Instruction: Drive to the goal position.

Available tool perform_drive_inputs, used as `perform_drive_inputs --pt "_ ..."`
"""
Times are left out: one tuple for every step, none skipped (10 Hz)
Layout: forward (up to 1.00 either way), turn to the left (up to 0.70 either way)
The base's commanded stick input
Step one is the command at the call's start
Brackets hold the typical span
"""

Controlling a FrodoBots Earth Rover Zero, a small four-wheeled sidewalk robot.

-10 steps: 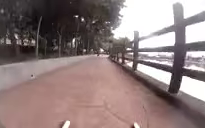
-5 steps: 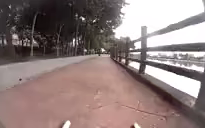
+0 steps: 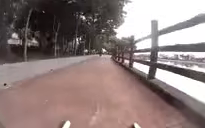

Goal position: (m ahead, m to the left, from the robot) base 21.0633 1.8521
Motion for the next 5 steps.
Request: perform_drive_inputs --pt "1.00 0.00" --pt "1.00 0.00" --pt "1.00 0.00" --pt "1.00 0.00" --pt "1.00 0.00"
